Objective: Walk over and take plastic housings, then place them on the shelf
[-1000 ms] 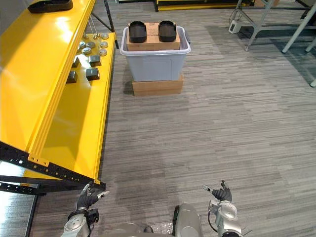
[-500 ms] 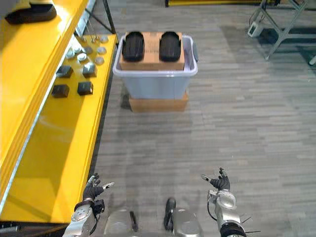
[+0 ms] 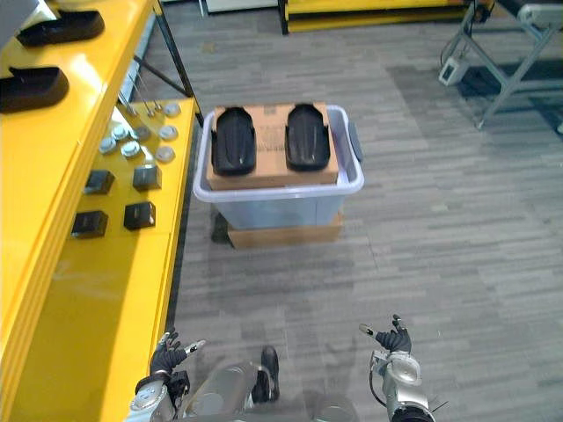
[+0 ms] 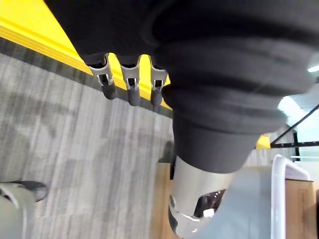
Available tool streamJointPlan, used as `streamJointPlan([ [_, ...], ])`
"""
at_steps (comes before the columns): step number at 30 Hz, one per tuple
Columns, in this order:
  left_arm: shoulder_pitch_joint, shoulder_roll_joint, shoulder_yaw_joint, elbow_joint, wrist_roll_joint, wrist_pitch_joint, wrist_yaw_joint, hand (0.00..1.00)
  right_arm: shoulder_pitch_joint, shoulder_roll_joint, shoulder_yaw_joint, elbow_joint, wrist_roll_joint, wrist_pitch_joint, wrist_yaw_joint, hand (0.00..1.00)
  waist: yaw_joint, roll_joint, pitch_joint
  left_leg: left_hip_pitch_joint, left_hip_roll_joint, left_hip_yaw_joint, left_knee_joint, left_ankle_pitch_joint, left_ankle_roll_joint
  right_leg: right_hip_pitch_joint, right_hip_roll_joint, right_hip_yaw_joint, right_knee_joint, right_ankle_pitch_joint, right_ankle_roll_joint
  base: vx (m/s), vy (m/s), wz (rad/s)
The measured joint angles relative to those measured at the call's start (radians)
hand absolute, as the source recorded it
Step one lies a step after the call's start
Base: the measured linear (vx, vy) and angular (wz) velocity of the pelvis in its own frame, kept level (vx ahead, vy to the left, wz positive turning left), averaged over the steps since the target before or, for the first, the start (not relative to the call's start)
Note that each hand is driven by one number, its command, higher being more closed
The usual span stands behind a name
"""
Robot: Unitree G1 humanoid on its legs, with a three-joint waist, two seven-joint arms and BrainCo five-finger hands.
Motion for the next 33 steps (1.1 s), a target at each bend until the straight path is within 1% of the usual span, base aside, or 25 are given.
streamJointPlan([
  [1, -0.005, 0.005, 0.000, 0.001, 0.000, 0.000, 0.000, 0.00, 0.000, 0.005, 0.005, 0.001, -0.001, 0.000, 0.000, 0.00, -0.001, 0.000, 0.001, 0.022, 0.003, -0.008, -0.015, 0.000, 0.000, -0.018, -0.001, -0.020, -0.037, -0.009, -0.010, 0.36, 0.012, 0.35],
  [2, -0.013, 0.010, -0.002, 0.004, 0.000, 0.000, -0.001, 0.00, 0.003, 0.013, 0.005, 0.001, -0.001, 0.001, 0.001, 0.00, -0.008, -0.001, 0.001, 0.054, 0.012, -0.027, -0.031, -0.001, -0.002, -0.052, 0.001, -0.060, -0.150, -0.016, -0.020, 0.36, -0.041, 0.54],
  [3, -0.013, 0.010, -0.002, 0.006, 0.000, 0.000, -0.001, 0.00, 0.007, 0.015, 0.005, 0.004, -0.001, 0.003, 0.000, 0.00, -0.021, 0.000, 0.001, 0.080, 0.026, -0.041, -0.038, -0.010, -0.017, -0.064, 0.010, -0.089, -0.295, -0.012, -0.022, 0.35, -0.064, 0.52],
  [4, -0.012, 0.011, -0.002, 0.010, 0.000, 0.000, -0.001, 0.00, 0.009, 0.016, 0.005, 0.004, -0.001, 0.004, 0.000, 0.00, -0.023, -0.001, 0.001, 0.095, 0.032, -0.043, -0.046, -0.016, -0.026, -0.070, 0.020, -0.087, -0.377, -0.004, -0.022, 0.36, -0.098, 0.36],
  [5, -0.012, 0.016, 0.000, 0.011, 0.001, 0.000, 0.000, 0.00, 0.009, 0.019, 0.004, 0.005, -0.001, 0.005, 0.000, 0.00, -0.022, -0.006, 0.000, 0.117, 0.043, -0.052, -0.052, -0.031, -0.050, -0.073, 0.043, -0.075, -0.536, 0.045, -0.034, 0.37, -0.134, 0.17],
  [6, -0.012, 0.019, 0.003, 0.014, 0.002, 0.000, 0.000, 0.00, 0.009, 0.022, 0.004, 0.005, -0.002, 0.006, 0.000, 0.00, -0.023, -0.014, 0.000, 0.126, 0.044, -0.059, -0.051, -0.038, -0.061, -0.073, 0.052, -0.060, -0.617, 0.078, -0.039, 0.45, -0.196, 0.26],
  [7, -0.009, 0.025, 0.004, 0.021, 0.003, 0.000, 0.002, 0.00, 0.015, 0.026, 0.004, 0.008, -0.002, 0.007, -0.001, 0.00, -0.023, -0.033, -0.008, 0.139, 0.043, -0.068, -0.051, -0.057, -0.084, -0.069, 0.065, -0.027, -0.740, 0.160, -0.045, 0.45, -0.256, 0.39],
  [8, 0.006, 0.029, 0.005, 0.020, 0.009, -0.001, 0.002, 0.00, 0.028, 0.028, 0.004, 0.008, -0.003, 0.007, -0.001, 0.00, -0.024, -0.051, -0.022, 0.150, 0.040, -0.092, -0.043, -0.096, -0.101, -0.068, 0.066, -0.013, -0.776, 0.256, -0.067, 0.39, -0.256, 0.44],
  [9, 0.005, 0.022, 0.006, 0.030, 0.010, -0.001, 0.002, 0.00, 0.031, 0.021, 0.001, 0.017, -0.003, 0.007, -0.001, 0.00, -0.024, -0.043, -0.020, 0.169, 0.058, -0.108, -0.039, -0.126, -0.110, -0.072, 0.078, -0.012, -0.736, 0.302, -0.098, 0.49, -0.344, 0.37],
  [10, 0.018, 0.008, 0.006, 0.041, 0.010, -0.001, 0.002, 0.00, 0.031, 0.014, 0.000, 0.024, -0.002, 0.012, -0.001, 0.00, -0.021, -0.009, -0.039, 0.168, 0.112, -0.119, -0.004, -0.142, -0.135, -0.067, 0.113, -0.040, -0.715, 0.240, -0.115, 0.42, -0.292, 0.22],
  [12, 0.026, 0.002, 0.010, 0.041, 0.010, -0.001, 0.002, 0.00, 0.028, 0.018, -0.001, 0.019, -0.002, 0.013, -0.001, 0.00, -0.024, -0.001, -0.041, 0.127, 0.144, -0.121, 0.096, -0.148, -0.146, -0.047, 0.131, -0.066, -0.724, 0.219, -0.134, 0.34, -0.271, 0.26],
  [13, 0.023, -0.014, 0.016, 0.038, 0.009, -0.001, 0.001, 0.00, 0.049, 0.023, -0.003, -0.010, -0.001, 0.013, -0.002, 0.00, -0.025, 0.003, -0.041, 0.032, 0.183, -0.116, 0.309, -0.140, -0.159, -0.007, 0.148, -0.102, -0.744, 0.196, -0.146, 0.33, -0.318, 0.42],
  [14, 0.022, -0.022, 0.017, 0.033, 0.009, -0.001, 0.001, 0.00, 0.060, 0.024, -0.003, -0.024, -0.001, 0.013, -0.002, 0.00, -0.025, 0.009, -0.041, -0.010, 0.205, -0.111, 0.410, -0.122, -0.182, 0.017, 0.161, -0.115, -0.755, 0.188, -0.152, 0.33, -0.303, 0.39],
  [15, 0.028, -0.038, 0.017, 0.016, 0.009, -0.001, 0.001, 0.00, 0.073, 0.026, 0.004, -0.042, -0.001, 0.013, -0.003, 0.00, -0.020, 0.015, -0.039, -0.079, 0.253, -0.094, 0.599, -0.052, -0.183, 0.065, 0.191, -0.117, -0.780, 0.178, -0.168, 0.33, -0.237, 0.07],
  [16, 0.032, -0.042, 0.017, 0.016, 0.008, -0.001, 0.000, 0.00, 0.073, 0.029, 0.007, -0.046, 0.001, 0.013, -0.004, 0.00, -0.015, 0.015, -0.038, -0.114, 0.277, -0.086, 0.666, -0.056, -0.178, 0.088, 0.202, -0.114, -0.792, 0.171, -0.186, 0.31, -0.184, -0.12],
  [17, 0.034, -0.048, 0.016, 0.019, 0.008, 0.001, 0.000, 0.00, 0.068, 0.037, 0.004, -0.056, 0.003, 0.011, -0.005, 0.00, -0.015, 0.012, -0.037, -0.157, 0.292, -0.070, 0.719, -0.071, -0.170, 0.128, 0.211, -0.112, -0.814, 0.169, -0.186, 0.36, -0.196, -0.25],
  [19, 0.028, -0.057, 0.012, 0.019, 0.008, 0.001, 0.000, 0.00, 0.059, 0.039, -0.003, -0.056, 0.008, 0.004, -0.005, 0.00, -0.014, 0.009, -0.036, -0.185, 0.281, -0.051, 0.643, -0.105, -0.163, 0.169, 0.211, -0.095, -0.852, 0.172, -0.187, 0.28, -0.114, -0.30],
  [20, 0.026, -0.057, 0.013, 0.019, 0.008, 0.001, 0.000, 0.00, 0.051, 0.041, -0.010, -0.056, 0.008, 0.002, -0.008, 0.00, -0.012, 0.007, -0.033, -0.197, 0.269, -0.040, 0.508, -0.118, -0.161, 0.190, 0.208, -0.075, -0.869, 0.173, -0.186, 0.19, -0.027, -0.32],
  [22, 0.013, -0.058, 0.011, 0.018, 0.008, 0.000, 0.000, 0.00, 0.047, 0.047, -0.040, -0.056, 0.009, 0.002, -0.015, 0.00, -0.010, 0.010, -0.034, -0.192, 0.244, -0.043, 0.324, -0.113, -0.167, 0.208, 0.195, -0.059, -0.882, 0.172, -0.181, 0.22, 0.040, -0.29],
  [23, 0.008, -0.057, 0.009, 0.019, 0.008, 0.000, 0.000, 0.00, 0.053, 0.048, -0.047, -0.054, 0.009, 0.001, -0.021, 0.00, -0.012, 0.012, -0.036, -0.187, 0.233, -0.049, 0.244, -0.093, -0.176, 0.213, 0.191, -0.055, -0.889, 0.172, -0.175, 0.25, 0.125, -0.20],
  [24, 0.001, -0.060, 0.005, 0.019, 0.008, 0.000, 0.000, 0.00, 0.065, 0.034, -0.052, -0.054, 0.009, 0.001, -0.023, 0.00, -0.018, 0.042, -0.046, -0.182, 0.232, -0.066, 0.102, 0.051, -0.165, 0.222, 0.206, -0.054, -0.898, 0.162, -0.149, 0.17, 0.125, -0.16],
  [25, -0.006, -0.056, 0.006, 0.027, 0.008, 0.000, 0.000, 0.00, 0.066, 0.036, -0.056, -0.045, 0.009, 0.002, -0.024, 0.00, -0.017, 0.048, -0.045, -0.173, 0.231, -0.068, 0.106, 0.065, -0.157, 0.233, 0.202, -0.048, -0.898, 0.157, -0.141, 0.24, 0.181, -0.15],
  [27, -0.016, -0.037, 0.005, 0.038, 0.008, 0.000, 0.000, 0.00, 0.096, 0.050, -0.066, -0.049, 0.009, 0.003, -0.024, 0.00, -0.019, 0.013, -0.060, -0.129, 0.192, -0.059, 0.040, 0.073, -0.146, 0.248, 0.163, -0.039, -0.905, 0.146, -0.115, 0.17, 0.149, 0.01],
  [29, -0.013, -0.031, 0.005, 0.042, 0.009, 0.001, 0.000, 0.00, 0.105, 0.051, -0.080, -0.048, 0.009, 0.003, -0.025, 0.00, -0.019, -0.002, -0.063, -0.102, 0.169, -0.041, -0.002, 0.082, -0.134, 0.250, 0.142, -0.028, -0.905, 0.138, -0.101, 0.11, 0.099, -0.09],
  [33, 0.003, -0.014, 0.005, 0.049, 0.009, 0.001, 0.000, 0.00, 0.117, 0.047, -0.129, -0.080, 0.009, 0.003, -0.044, 0.00, -0.022, -0.004, -0.068, -0.045, 0.134, -0.029, -0.076, 0.096, -0.117, 0.272, 0.114, -0.024, -0.927, 0.133, -0.080, 0.09, 0.083, -0.05],
])
